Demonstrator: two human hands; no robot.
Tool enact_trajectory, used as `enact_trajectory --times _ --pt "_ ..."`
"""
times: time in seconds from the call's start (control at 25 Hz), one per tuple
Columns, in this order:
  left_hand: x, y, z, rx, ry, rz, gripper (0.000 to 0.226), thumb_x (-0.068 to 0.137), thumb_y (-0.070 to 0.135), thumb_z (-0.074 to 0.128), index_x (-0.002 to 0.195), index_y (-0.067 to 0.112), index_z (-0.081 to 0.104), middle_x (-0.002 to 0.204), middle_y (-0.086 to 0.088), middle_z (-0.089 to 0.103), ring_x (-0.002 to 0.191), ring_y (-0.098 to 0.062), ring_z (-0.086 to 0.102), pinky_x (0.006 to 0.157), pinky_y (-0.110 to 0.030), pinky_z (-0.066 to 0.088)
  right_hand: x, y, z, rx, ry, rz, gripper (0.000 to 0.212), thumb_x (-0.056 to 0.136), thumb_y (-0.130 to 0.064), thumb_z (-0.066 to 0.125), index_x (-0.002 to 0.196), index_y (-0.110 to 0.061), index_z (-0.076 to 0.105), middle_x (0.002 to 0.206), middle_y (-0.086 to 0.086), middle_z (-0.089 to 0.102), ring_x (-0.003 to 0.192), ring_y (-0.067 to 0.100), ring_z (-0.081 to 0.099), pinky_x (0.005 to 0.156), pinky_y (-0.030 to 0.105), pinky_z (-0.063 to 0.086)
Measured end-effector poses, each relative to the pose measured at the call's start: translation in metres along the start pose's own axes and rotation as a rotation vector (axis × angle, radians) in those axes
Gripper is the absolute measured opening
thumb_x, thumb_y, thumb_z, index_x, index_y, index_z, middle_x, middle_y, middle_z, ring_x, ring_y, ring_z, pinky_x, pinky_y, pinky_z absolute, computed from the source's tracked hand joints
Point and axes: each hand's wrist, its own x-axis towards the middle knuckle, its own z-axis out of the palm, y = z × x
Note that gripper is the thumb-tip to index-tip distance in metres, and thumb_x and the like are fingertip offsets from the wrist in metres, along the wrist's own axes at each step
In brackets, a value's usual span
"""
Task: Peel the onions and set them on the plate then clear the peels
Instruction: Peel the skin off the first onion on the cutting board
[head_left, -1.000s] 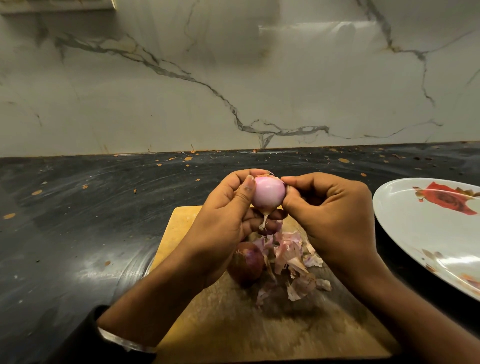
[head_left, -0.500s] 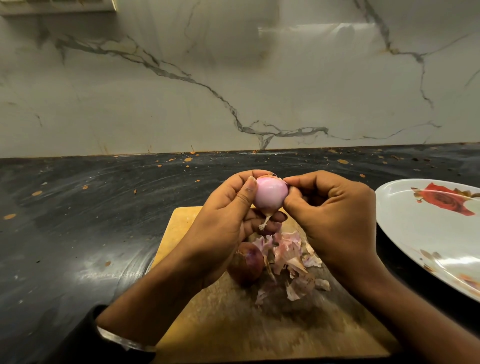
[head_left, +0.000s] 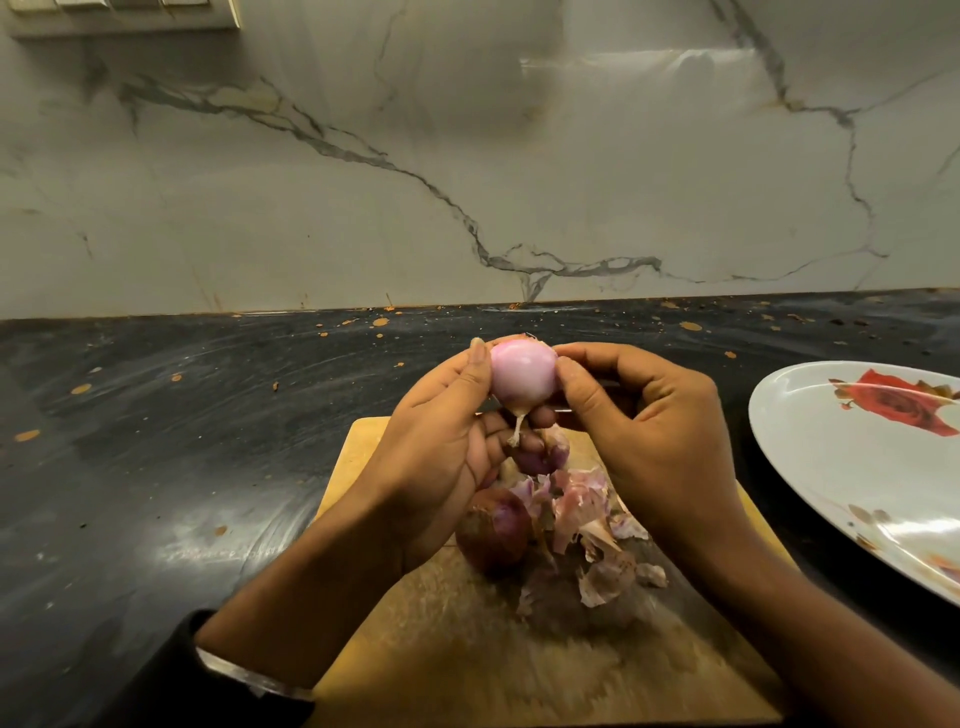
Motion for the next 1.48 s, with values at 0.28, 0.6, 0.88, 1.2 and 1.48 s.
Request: enact_trajectory --times 0.28,0.6,0.88,1.2,1.48 --pt "0.003 0.0 -0.002 -0.064 -0.023 0.026 0.045 0.079 0.021 0.061 0.12 0.003 0.06 0.111 -0.021 0.07 0.09 -0.024 0.071 0.076 -0.029 0.062 0.003 0.001 -0.002 0.13 -0.087 0.079 0.024 0.092 -0.006 0.068 0.115 -0.01 0.074 0.102 -0.002 0.078 0.095 0.012 0.075 0.079 0.03 0.062" --pt "0.001 -0.004 0.0 -0.016 -0.041 0.034 0.046 0.078 0.018 0.063 0.121 0.006 0.058 0.119 -0.018 0.068 0.106 -0.031 0.07 0.082 -0.034 0.061 0.0 0.0 -0.003 0.055 -0.034 0.073 0.022 0.089 -0.009 0.072 0.11 -0.011 0.076 0.095 -0.004 0.079 0.087 0.006 0.075 0.075 0.023 0.061" --pt "0.0 -0.004 0.0 0.005 -0.065 0.028 0.043 0.078 0.019 0.063 0.12 0.01 0.06 0.117 -0.014 0.07 0.1 -0.028 0.071 0.079 -0.03 0.062 -0.001 0.001 -0.005 -0.003 -0.003 0.038 0.024 0.086 -0.008 0.076 0.109 -0.01 0.077 0.094 -0.004 0.078 0.085 0.006 0.075 0.075 0.024 0.062" --pt "-0.001 -0.004 0.0 0.01 -0.068 0.008 0.043 0.078 0.019 0.063 0.12 0.011 0.061 0.117 -0.015 0.07 0.101 -0.032 0.071 0.079 -0.031 0.061 0.001 0.007 -0.005 0.004 0.021 0.047 0.016 0.091 -0.006 0.07 0.104 -0.012 0.078 0.089 -0.002 0.078 0.08 0.015 0.076 0.072 0.038 0.064" --pt "0.002 -0.002 -0.001 -0.006 -0.053 0.029 0.044 0.085 0.024 0.058 0.127 0.009 0.058 0.115 -0.015 0.071 0.094 -0.028 0.073 0.08 -0.037 0.062 0.002 0.005 -0.001 -0.071 -0.035 -0.044 0.024 0.096 -0.013 0.063 0.117 -0.016 0.073 0.106 -0.006 0.074 0.097 0.008 0.072 0.08 0.025 0.061"
